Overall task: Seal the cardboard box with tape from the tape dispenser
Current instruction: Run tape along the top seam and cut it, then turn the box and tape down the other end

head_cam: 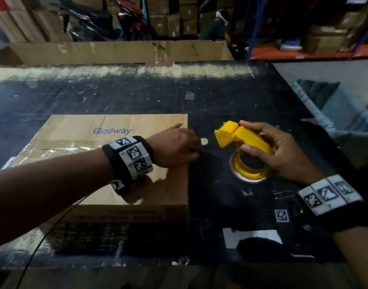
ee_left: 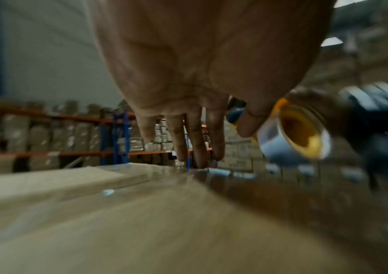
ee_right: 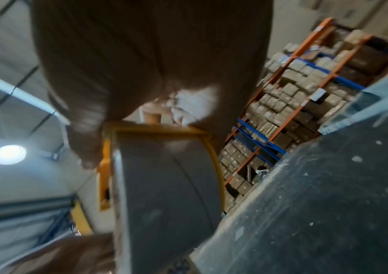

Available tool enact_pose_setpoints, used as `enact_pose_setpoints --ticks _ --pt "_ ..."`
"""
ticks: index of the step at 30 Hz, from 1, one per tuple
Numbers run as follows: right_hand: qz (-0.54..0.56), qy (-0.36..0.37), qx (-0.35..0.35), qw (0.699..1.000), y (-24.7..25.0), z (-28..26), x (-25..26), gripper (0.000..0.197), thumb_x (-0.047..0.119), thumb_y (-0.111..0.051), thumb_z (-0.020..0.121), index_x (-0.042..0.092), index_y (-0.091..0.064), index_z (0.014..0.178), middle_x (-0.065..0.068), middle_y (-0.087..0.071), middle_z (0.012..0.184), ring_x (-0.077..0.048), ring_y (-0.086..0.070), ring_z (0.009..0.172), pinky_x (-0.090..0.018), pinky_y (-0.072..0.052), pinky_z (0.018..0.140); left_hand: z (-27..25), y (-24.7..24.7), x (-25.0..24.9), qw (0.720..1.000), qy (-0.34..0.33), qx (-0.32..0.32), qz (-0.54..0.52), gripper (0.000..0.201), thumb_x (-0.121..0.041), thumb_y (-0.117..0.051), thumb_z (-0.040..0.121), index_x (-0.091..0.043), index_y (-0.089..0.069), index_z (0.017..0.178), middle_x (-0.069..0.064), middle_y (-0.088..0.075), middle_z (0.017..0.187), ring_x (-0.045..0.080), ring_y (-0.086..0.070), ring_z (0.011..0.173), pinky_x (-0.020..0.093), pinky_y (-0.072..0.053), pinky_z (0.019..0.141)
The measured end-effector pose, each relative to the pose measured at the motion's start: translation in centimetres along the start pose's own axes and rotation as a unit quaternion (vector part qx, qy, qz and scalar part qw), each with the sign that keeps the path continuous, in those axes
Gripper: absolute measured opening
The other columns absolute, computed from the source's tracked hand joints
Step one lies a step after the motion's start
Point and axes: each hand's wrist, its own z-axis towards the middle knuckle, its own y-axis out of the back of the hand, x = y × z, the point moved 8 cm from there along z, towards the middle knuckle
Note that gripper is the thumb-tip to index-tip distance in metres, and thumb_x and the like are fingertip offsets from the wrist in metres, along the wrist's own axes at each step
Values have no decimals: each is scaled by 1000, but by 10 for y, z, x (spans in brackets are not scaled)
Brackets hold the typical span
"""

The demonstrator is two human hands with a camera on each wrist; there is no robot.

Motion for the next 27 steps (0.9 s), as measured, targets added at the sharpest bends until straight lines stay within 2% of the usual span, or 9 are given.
enact_pose_setpoints --ticks 2,3,5,6,8,12,16,22,27 --pt "43 13 -66 997 2 -15 5 58 39 -75 82 26 -58 136 13 -65 126 -12 -64 105 -31 -51 88 5 21 5 980 45 -62 -183 47 -43 -38 93 -20 -67 123 3 -70 122 19 -65 112 43 -48 102" --pt "57 22 -93 994 1 -22 10 60 40 -74 82 24 -57 137 8 -64 131 -15 -64 110 -35 -52 91 7 26 7 949 71 -72 -298 40 -35 -41 97 -18 -67 122 7 -72 119 20 -68 109 39 -52 95" --pt "66 27 -127 989 -4 -33 20 61 38 -74 82 24 -55 139 6 -62 137 -17 -62 119 -40 -52 96 10 30 3 855 117 -63 -501 34 -28 -44 102 -11 -65 122 17 -74 113 27 -72 101 37 -54 85" --pt "60 27 -139 988 -7 -38 24 61 37 -75 83 25 -54 139 6 -60 139 -15 -60 122 -41 -52 98 10 32 -2 820 132 -58 -554 35 -29 -47 102 -8 -64 124 18 -74 107 28 -74 95 34 -56 80" --pt "39 27 -155 987 -13 -45 34 63 35 -75 83 26 -52 141 10 -57 142 -11 -56 128 -40 -51 100 10 38 -8 795 134 -57 -589 37 -27 -53 100 -3 -62 127 16 -72 100 23 -73 82 26 -57 70" --pt "-4 23 -181 983 -29 -53 53 66 43 -74 83 31 -49 142 18 -53 144 -1 -53 128 -32 -51 98 6 49 -3 797 117 -72 -589 29 -9 -59 96 -4 -63 124 27 -67 121 28 -65 97 26 -62 72" --pt "-53 6 -224 973 -46 -57 75 68 50 -73 81 34 -48 142 19 -54 140 4 -56 119 -29 -54 90 -1 63 14 823 90 -73 -556 24 0 -61 92 -9 -66 114 28 -64 128 32 -64 102 48 -56 97" --pt "-149 -63 -270 949 -91 -60 128 70 58 -69 81 39 -44 144 4 -63 126 -12 -62 97 -28 -52 74 3 95 62 874 29 -55 -481 28 5 -66 88 -6 -60 114 12 -73 90 32 -68 94 47 -57 91" --pt "-138 -143 -283 938 -121 -78 154 75 61 -68 76 47 -40 144 14 -59 125 -8 -55 98 -14 -41 72 27 122 141 860 44 -64 -504 21 10 -62 88 -10 -62 98 11 -73 81 17 -75 77 28 -63 77"
